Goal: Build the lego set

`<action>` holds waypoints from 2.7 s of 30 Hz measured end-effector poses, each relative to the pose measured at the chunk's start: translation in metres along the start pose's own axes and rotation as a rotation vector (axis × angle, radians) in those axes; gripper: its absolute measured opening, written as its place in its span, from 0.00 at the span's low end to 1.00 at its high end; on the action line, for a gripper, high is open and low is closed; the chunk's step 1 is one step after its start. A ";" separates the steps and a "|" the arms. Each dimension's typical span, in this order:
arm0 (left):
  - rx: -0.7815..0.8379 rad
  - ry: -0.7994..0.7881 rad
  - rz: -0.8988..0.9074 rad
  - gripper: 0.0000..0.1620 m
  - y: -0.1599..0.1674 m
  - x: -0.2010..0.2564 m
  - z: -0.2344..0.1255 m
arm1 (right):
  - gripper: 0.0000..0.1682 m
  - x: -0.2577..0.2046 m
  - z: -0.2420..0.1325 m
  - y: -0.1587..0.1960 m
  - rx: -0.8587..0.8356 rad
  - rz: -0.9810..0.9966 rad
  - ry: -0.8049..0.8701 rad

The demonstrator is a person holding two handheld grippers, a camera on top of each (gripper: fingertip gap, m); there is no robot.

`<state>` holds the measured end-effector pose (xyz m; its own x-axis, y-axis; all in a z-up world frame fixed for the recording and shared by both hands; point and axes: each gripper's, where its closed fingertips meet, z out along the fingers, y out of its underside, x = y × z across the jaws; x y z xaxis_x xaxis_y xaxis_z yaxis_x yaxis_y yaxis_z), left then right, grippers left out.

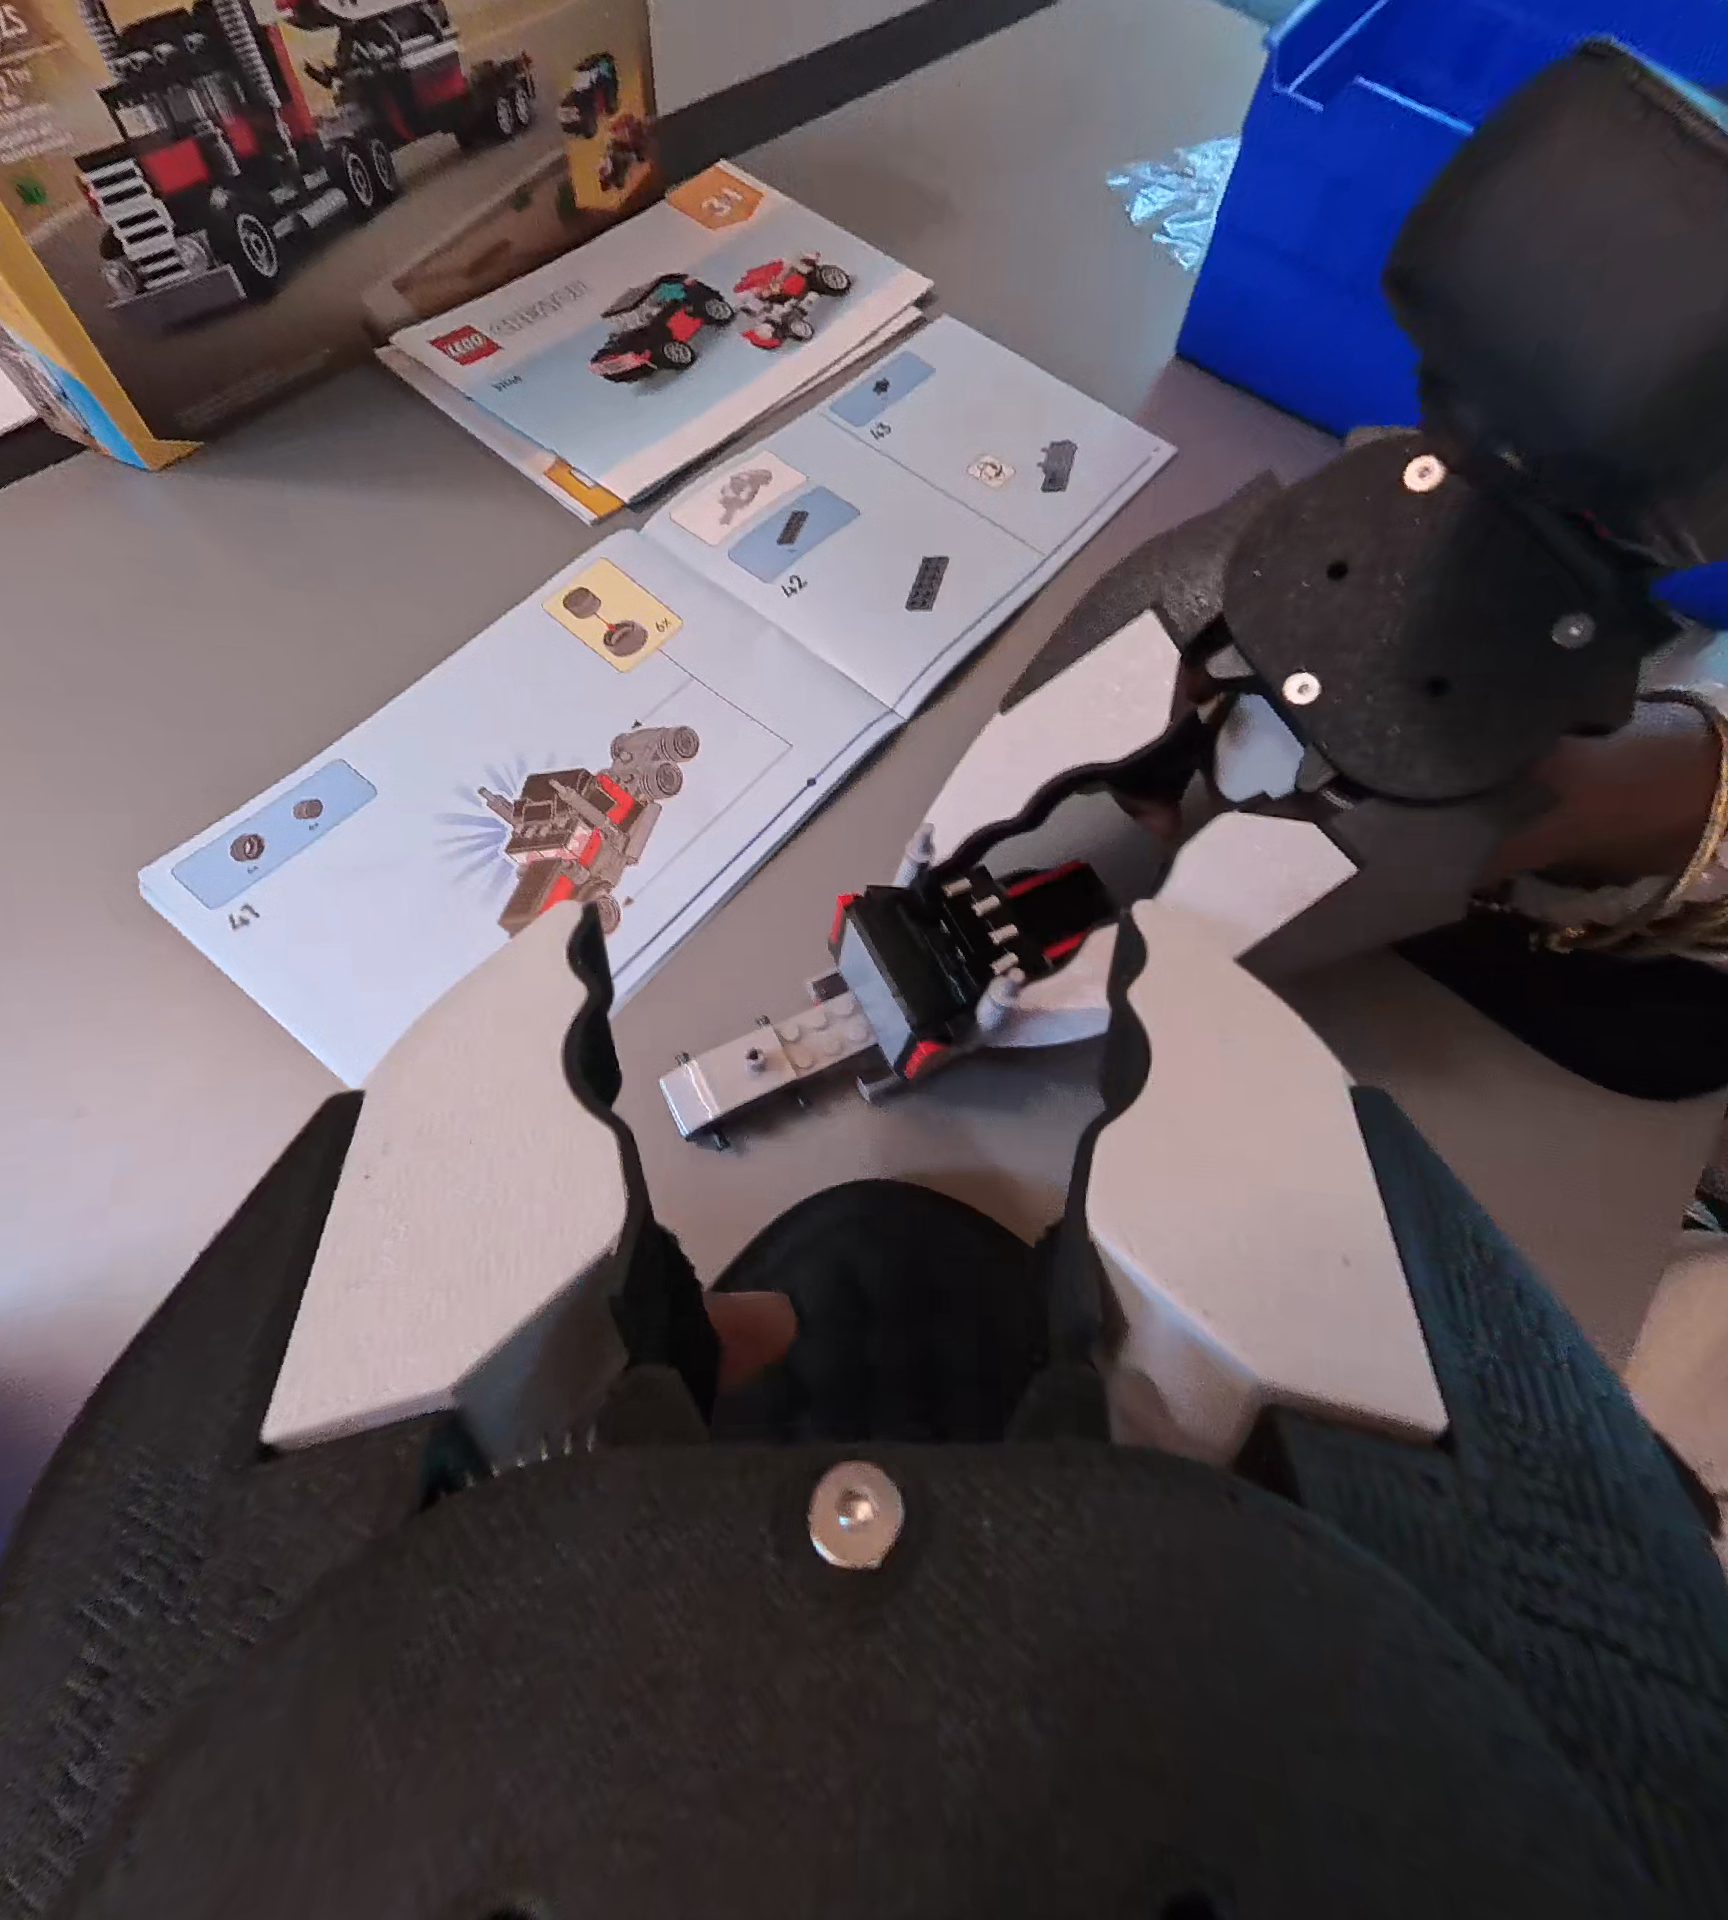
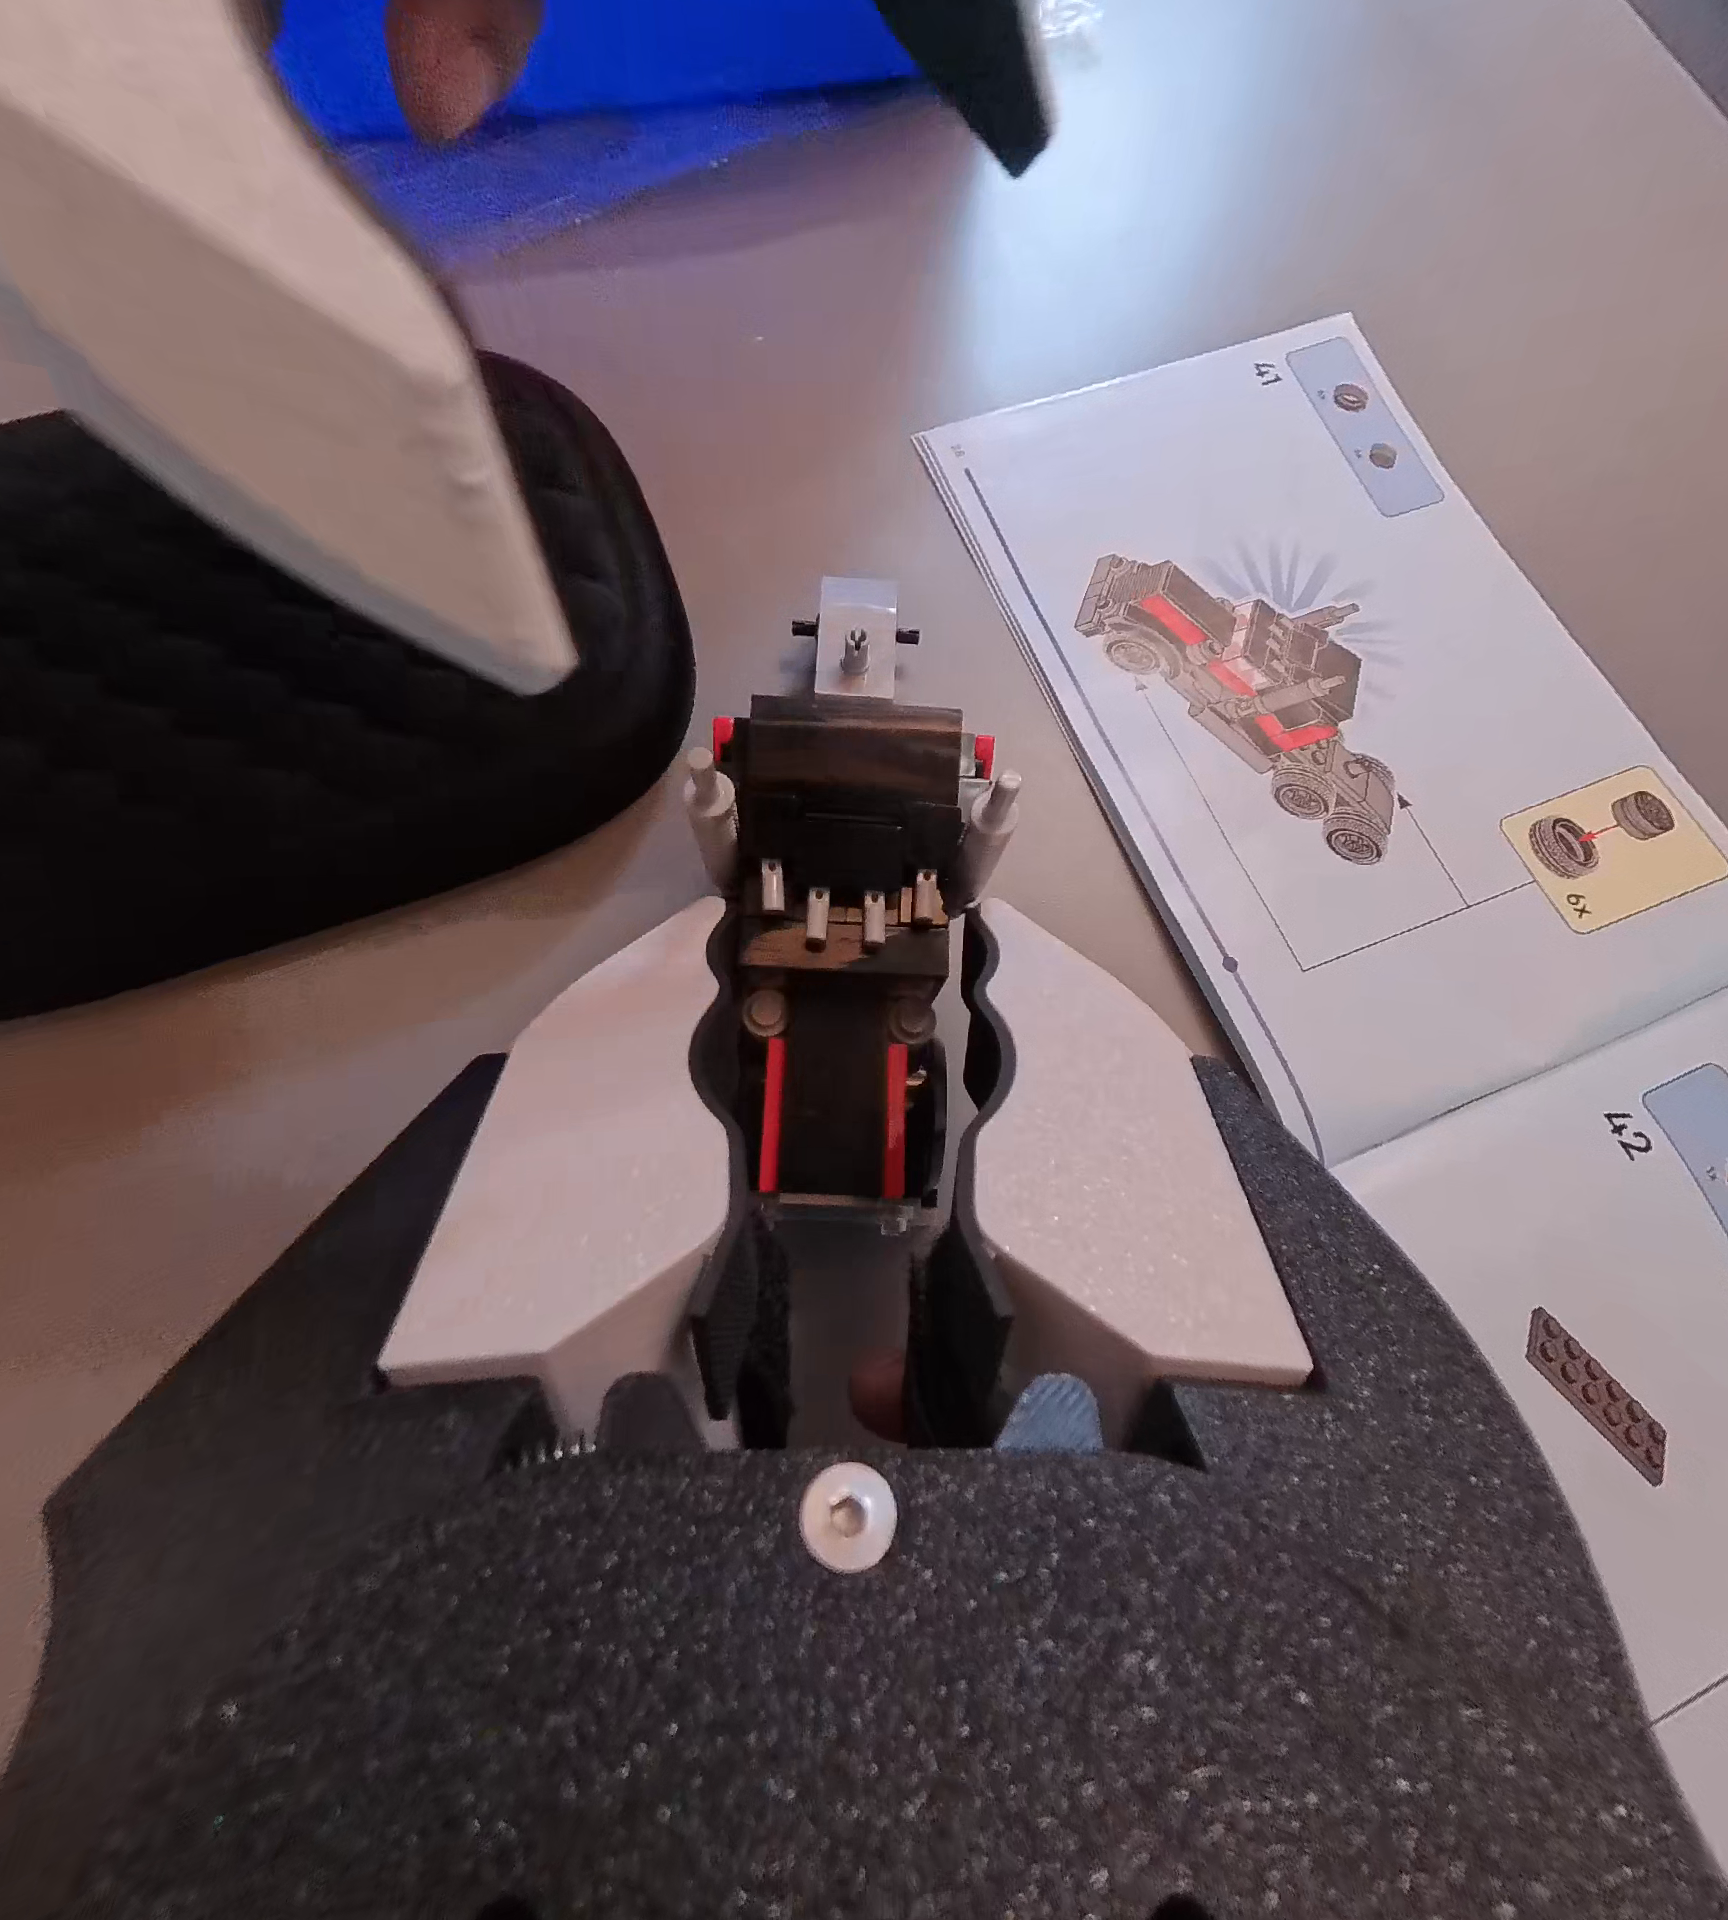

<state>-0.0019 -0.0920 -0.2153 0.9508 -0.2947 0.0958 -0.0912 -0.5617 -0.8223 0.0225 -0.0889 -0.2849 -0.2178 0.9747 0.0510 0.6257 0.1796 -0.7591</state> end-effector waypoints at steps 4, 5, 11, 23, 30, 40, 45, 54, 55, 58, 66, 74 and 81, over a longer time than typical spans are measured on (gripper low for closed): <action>-0.020 -0.006 0.015 0.57 0.007 0.015 -0.007 | 0.22 0.000 -0.001 0.001 -0.003 -0.009 0.005; -0.027 -0.005 0.025 0.57 0.010 0.019 -0.008 | 0.22 0.001 -0.001 0.001 -0.003 -0.009 0.005; -0.023 -0.006 0.013 0.57 0.018 0.022 -0.012 | 0.22 0.003 -0.002 0.002 -0.001 -0.006 0.015; 0.037 0.008 -0.045 0.57 0.013 0.025 -0.021 | 0.22 0.003 -0.002 0.002 0.004 0.009 0.009; 0.149 0.064 -0.084 0.57 0.010 0.024 -0.003 | 0.22 0.002 0.000 0.000 0.007 0.001 0.012; 0.024 0.097 -0.030 0.56 0.020 0.052 0.015 | 0.22 0.001 0.000 0.000 0.010 -0.005 0.008; -0.015 0.112 0.025 0.57 0.035 0.074 0.023 | 0.22 0.001 0.000 0.000 0.007 -0.008 0.011; -0.031 0.072 0.067 0.58 0.020 0.060 -0.005 | 0.22 0.000 0.001 -0.001 0.013 -0.005 0.004; -0.021 0.071 0.056 0.58 0.017 0.059 -0.008 | 0.22 0.000 0.002 -0.001 0.013 -0.007 0.005; 0.001 0.067 0.049 0.58 0.012 0.055 -0.016 | 0.22 0.000 0.002 -0.001 0.012 -0.012 0.010; 0.193 -0.001 0.049 0.58 -0.009 0.018 -0.020 | 0.22 0.000 0.001 -0.001 0.023 -0.024 0.019; 0.358 -0.070 0.054 0.58 -0.025 -0.029 -0.017 | 0.22 0.000 0.003 -0.002 0.031 -0.013 0.023; 0.359 -0.020 -0.015 0.58 -0.012 -0.052 0.004 | 0.22 0.004 -0.002 -0.005 0.035 -0.005 0.028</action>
<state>-0.0495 -0.0667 -0.2124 0.9571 -0.2715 0.1012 0.0290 -0.2575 -0.9658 0.0201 -0.0861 -0.2795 -0.1991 0.9773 0.0726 0.5977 0.1798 -0.7813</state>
